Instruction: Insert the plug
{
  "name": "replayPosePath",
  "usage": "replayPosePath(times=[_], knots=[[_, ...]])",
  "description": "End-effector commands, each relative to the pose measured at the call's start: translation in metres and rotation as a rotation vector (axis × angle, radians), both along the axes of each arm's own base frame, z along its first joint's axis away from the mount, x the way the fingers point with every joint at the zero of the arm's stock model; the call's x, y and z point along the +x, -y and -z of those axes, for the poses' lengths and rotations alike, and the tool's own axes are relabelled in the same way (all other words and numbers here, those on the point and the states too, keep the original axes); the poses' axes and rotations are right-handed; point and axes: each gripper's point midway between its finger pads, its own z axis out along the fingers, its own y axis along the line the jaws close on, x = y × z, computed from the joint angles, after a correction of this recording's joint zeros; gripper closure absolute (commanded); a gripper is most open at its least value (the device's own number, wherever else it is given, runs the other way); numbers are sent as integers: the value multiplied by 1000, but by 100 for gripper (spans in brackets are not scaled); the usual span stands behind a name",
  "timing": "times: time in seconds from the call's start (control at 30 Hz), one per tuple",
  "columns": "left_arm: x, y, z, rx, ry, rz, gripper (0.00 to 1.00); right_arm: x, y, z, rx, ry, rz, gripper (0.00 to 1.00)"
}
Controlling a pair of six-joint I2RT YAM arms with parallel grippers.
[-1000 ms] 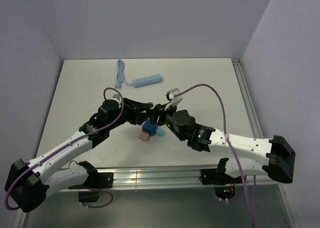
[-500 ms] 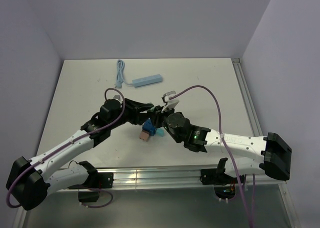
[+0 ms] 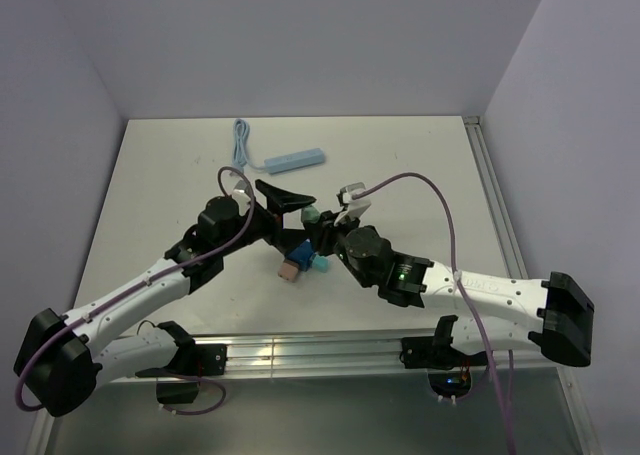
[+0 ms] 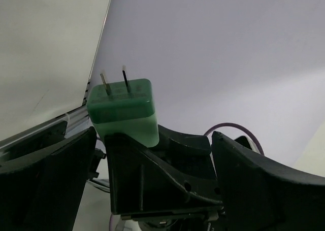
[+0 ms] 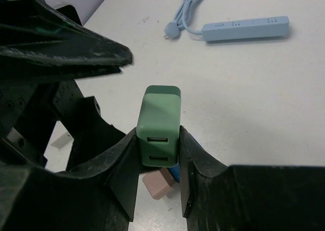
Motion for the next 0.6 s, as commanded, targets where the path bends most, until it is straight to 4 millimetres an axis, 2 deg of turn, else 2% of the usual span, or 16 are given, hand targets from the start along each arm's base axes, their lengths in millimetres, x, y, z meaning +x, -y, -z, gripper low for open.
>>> replayPosePath(times=[0.0, 0.03, 0.07, 0.1, 0.13, 0.23, 0.3, 0.37, 0.43, 0.47, 0.57], knots=[[-6, -7, -17, -12, 106, 39, 0, -2, 17, -15, 51, 16, 40, 100], [0, -17, -10, 0, 103, 10, 0, -3, 22, -17, 58, 18, 42, 100], [-1, -25, -15, 3, 139, 1, 0, -5, 27, -10, 38, 6, 44, 100], [5, -36, -11, 27, 149, -26, 0, -5, 31, -12, 48, 5, 49, 100], [4, -44, -17, 42, 188, -37, 1, -6, 35, -10, 38, 0, 51, 100], [10, -65, -18, 196, 284, -68, 0, -9, 43, -9, 19, -21, 36, 100], [11, -74, -15, 312, 377, -53, 1, -18, 39, -11, -4, -39, -46, 100], [8, -79, -18, 396, 445, -32, 1, -18, 42, -15, -34, -75, -85, 100], [2, -80, -24, 433, 525, 4, 1, -35, 25, -13, -57, -127, -266, 100], [0, -81, -25, 445, 544, 12, 2, -33, 28, -16, -72, -160, -301, 100], [-5, -90, -30, 500, 614, 3, 3, -47, 23, -16, -120, -201, -459, 100]])
